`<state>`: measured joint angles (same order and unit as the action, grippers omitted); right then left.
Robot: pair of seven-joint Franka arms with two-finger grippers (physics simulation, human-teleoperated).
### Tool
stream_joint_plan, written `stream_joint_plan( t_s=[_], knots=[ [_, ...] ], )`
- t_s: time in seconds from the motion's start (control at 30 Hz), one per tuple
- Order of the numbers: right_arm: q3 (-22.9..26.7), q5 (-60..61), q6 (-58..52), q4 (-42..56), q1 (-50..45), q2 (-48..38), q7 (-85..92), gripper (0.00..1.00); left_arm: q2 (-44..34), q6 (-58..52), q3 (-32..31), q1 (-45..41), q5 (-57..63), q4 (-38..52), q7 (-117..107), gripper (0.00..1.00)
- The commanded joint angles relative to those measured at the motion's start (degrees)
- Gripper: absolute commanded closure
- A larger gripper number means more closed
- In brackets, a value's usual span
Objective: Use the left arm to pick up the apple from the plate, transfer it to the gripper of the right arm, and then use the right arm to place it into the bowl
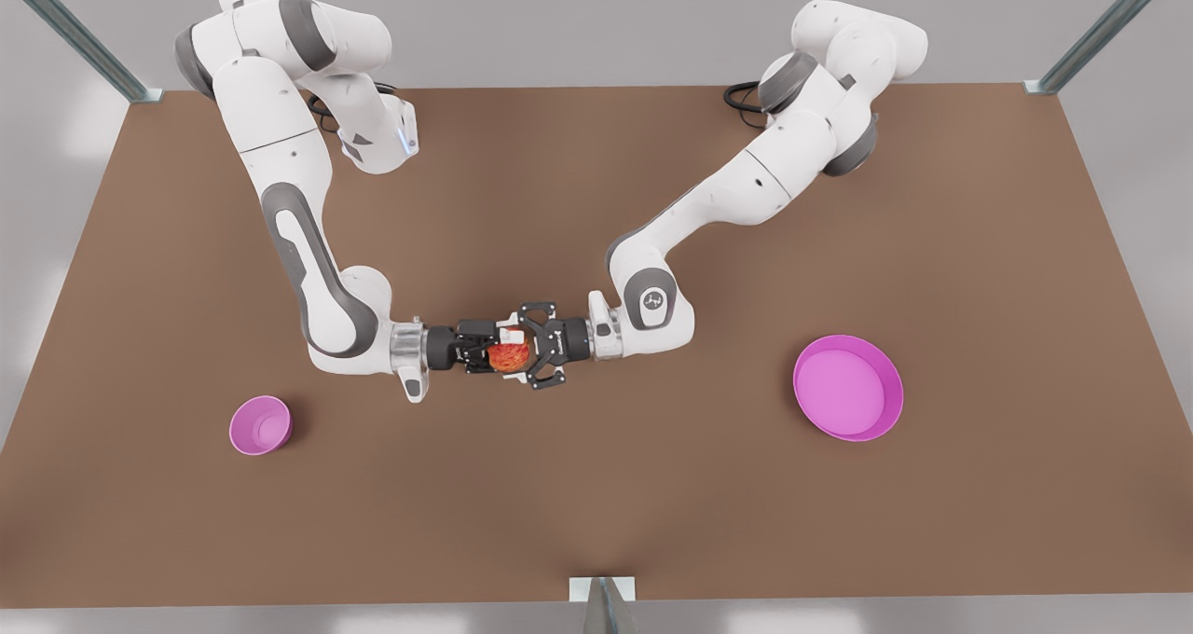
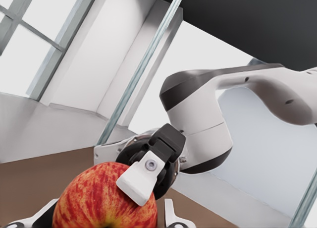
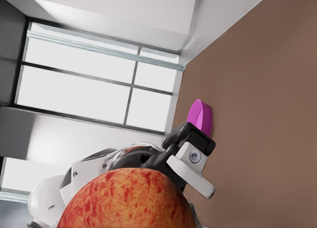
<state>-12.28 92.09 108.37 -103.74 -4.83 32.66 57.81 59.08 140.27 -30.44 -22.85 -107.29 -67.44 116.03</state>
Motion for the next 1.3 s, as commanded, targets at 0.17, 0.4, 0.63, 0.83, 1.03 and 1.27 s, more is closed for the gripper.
stream_joint_plan(
  t_s=[0.17, 0.4, 0.63, 0.83, 1.03, 1.27],
  knots=[
    [0.06, -0.95, -1.4, -1.29, 3.87, -0.93, 4.59, 0.25, -3.61, 1.85, 0.03, 2.73, 1.21, -6.21, 0.69, 0.0],
    [0.42, -8.41, -6.06, 0.02, 16.25, -0.41, 4.06, 0.23, -21.36, -4.53, 0.56, 27.05, 49.28, -30.47, -43.49, 0.0],
    [0.85, -27.57, -16.7, 9.69, 32.34, 5.3, 6.87, 0.21, -39.65, -57.66, 7.32, 36.83, 109.05, -7.89, -119.36, 0.0],
    [2.44, -37.24, -16.0, 20.14, 34.72, 11.72, 7.93, 0.21, -51.87, -46.67, 26.05, 23.38, 108.61, -22.04, -119.45, 0.0],
    [2.88, -50.25, -7.65, 23.05, 33.31, 13.92, 8.02, 0.21, -51.61, -47.29, 26.23, 23.47, 108.52, -21.07, -119.37, 0.0],
    [2.96, -59.04, 3.96, 25.6, 32.96, 14.01, 8.19, 0.21, -51.61, -48.43, 26.14, 23.29, 108.44, -21.07, -119.37, 0.0]
  ],
)
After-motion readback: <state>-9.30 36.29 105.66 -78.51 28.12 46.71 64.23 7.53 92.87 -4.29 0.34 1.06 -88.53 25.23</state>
